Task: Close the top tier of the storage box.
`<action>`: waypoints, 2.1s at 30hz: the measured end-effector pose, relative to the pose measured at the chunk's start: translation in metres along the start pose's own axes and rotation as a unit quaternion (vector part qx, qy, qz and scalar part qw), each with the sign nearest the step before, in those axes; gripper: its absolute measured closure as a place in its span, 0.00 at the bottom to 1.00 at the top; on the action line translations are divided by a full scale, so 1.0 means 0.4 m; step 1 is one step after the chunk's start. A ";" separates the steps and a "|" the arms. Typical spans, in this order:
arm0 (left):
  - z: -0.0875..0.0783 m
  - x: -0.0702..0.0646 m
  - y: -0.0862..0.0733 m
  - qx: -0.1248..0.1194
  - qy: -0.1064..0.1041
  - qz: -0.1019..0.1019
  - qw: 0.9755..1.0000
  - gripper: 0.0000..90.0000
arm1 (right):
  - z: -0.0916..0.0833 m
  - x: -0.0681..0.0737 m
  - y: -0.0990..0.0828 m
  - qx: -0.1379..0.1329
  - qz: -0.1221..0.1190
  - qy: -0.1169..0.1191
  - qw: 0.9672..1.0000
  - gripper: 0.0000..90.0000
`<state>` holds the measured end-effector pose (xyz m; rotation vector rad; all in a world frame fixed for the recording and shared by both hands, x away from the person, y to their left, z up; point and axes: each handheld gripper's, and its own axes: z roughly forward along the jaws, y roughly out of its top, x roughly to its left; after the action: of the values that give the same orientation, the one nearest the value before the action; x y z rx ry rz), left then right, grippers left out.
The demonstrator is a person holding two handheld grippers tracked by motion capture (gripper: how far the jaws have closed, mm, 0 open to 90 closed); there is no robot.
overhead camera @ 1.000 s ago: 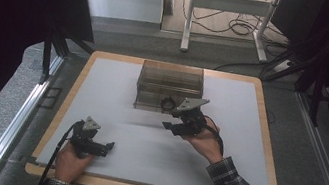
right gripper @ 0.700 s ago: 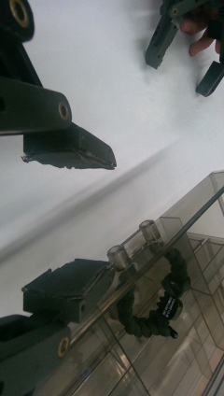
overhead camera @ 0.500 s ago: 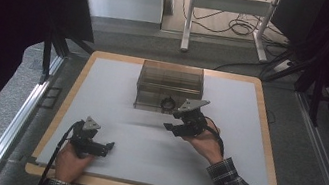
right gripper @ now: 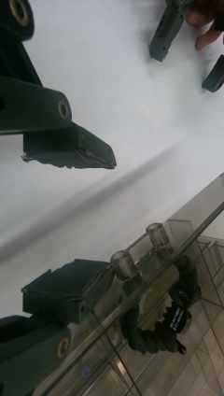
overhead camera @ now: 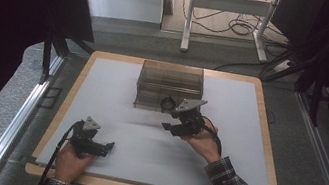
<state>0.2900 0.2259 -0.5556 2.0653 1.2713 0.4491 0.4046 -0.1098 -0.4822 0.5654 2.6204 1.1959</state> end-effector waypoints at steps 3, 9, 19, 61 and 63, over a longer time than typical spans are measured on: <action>0.000 0.000 0.000 0.000 0.000 0.000 1.000 0.00 | 0.002 -0.004 0.003 -0.002 0.002 -0.003 1.000 0.47; 0.000 0.000 0.000 0.000 0.000 0.000 1.000 0.00 | 0.006 -0.011 0.010 0.000 0.001 -0.007 1.000 0.46; 0.000 0.000 0.000 0.000 0.000 0.000 1.000 0.00 | 0.013 -0.018 0.017 -0.004 0.001 -0.010 1.000 0.46; 0.000 0.000 0.000 0.000 0.000 0.000 1.000 0.00 | 0.017 -0.055 0.043 -0.006 0.004 -0.027 1.000 0.39; 0.000 0.000 0.000 0.000 0.000 0.000 1.000 0.00 | 0.017 -0.056 0.045 -0.005 0.004 -0.029 1.000 0.39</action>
<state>0.2901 0.2260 -0.5556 2.0654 1.2707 0.4490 0.4320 -0.1041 -0.4723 0.5999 2.5650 1.1776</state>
